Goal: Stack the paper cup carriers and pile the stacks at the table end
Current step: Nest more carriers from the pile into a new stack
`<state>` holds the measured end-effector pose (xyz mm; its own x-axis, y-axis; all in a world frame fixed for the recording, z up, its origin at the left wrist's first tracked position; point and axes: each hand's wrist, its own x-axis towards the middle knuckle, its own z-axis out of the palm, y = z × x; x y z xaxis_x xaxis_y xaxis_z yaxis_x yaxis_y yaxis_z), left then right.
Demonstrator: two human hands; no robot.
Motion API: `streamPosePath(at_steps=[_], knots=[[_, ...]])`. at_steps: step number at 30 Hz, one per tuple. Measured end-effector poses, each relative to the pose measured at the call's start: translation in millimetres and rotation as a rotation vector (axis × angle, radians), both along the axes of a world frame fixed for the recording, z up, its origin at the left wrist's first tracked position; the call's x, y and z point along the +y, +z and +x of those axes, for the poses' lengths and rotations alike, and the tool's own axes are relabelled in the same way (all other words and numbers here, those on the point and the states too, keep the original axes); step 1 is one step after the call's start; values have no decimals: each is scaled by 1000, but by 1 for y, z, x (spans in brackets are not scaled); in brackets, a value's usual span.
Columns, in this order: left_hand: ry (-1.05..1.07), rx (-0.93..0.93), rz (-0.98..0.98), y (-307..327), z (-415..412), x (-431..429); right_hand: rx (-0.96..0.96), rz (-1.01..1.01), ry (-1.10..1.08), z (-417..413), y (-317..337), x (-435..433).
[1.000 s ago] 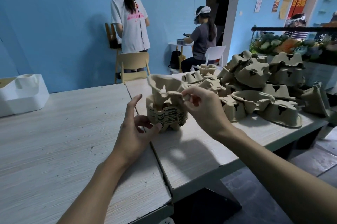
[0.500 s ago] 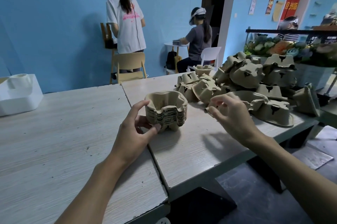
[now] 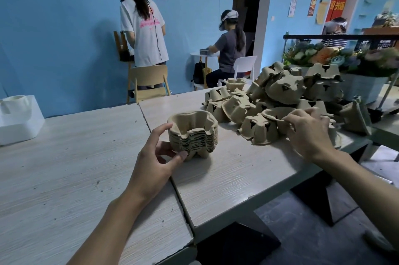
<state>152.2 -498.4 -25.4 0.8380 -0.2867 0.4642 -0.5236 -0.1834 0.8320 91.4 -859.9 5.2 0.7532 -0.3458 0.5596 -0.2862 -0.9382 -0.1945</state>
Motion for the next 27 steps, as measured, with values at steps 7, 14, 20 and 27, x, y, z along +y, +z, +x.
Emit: streamPosePath(at_steps=[7,14,20,27], knots=[[4,-1,2,0,0,0,-121,-56,46,1,5,1],[13,-6,2,1,-1,0,-289,-171,225,0,19,55],[9,-2,-5,1,0,0,-168,-127,421,8,9,108],[57,-4,-9,-4,6,0,-65,-63,383,28,-7,115]])
